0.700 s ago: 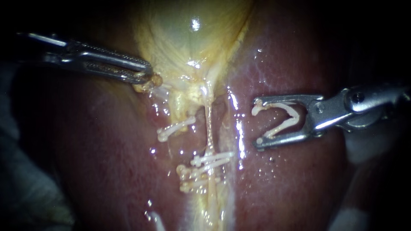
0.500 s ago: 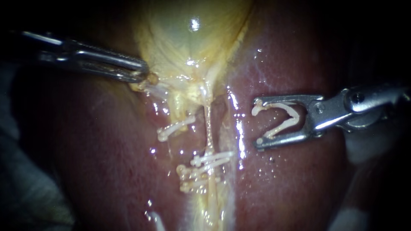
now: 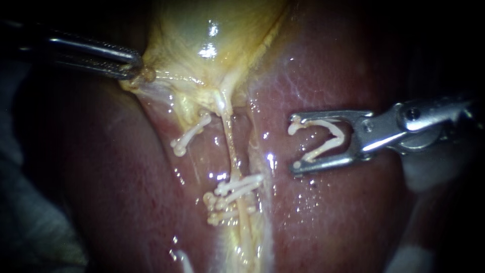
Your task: Clipping third clip right tube
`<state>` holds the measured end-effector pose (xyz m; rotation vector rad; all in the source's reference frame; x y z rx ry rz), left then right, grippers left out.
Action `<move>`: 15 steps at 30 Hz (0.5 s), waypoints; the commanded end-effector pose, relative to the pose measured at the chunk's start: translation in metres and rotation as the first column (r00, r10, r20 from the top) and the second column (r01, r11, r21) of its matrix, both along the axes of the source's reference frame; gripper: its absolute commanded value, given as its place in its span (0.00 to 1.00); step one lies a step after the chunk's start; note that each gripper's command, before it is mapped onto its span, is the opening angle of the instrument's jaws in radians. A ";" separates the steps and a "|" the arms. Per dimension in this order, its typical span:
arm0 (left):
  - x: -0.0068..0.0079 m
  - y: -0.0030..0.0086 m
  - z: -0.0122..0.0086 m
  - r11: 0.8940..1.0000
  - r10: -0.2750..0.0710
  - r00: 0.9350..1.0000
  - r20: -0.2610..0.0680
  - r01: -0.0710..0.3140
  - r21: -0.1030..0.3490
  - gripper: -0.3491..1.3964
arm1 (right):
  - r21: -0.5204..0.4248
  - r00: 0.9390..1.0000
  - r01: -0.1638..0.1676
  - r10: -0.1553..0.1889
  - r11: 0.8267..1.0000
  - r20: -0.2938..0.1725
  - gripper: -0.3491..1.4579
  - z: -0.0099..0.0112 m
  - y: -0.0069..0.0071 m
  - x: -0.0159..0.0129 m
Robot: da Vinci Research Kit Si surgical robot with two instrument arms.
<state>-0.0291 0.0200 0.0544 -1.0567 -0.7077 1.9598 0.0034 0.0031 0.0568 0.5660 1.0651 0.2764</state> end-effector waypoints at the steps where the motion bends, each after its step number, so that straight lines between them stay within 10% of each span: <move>1: 0.0000 0.0000 0.0001 1.000 -0.001 1.000 -0.001 0.001 0.000 0.00 | 0.028 1.000 -0.009 0.009 1.000 0.000 0.46 0.0002 0.0001 0.0004; 6: 0.0000 0.0000 0.0001 1.000 -0.001 1.000 -0.001 0.001 0.000 0.00 | 0.160 0.997 -0.066 0.071 0.985 -0.021 0.46 0.0023 0.0003 0.0024; 15: -0.0001 -0.0001 0.0000 1.000 -0.001 1.000 -0.002 0.001 0.000 0.00 | 0.283 0.995 -0.074 0.088 0.956 -0.038 0.46 0.0071 0.0004 0.0043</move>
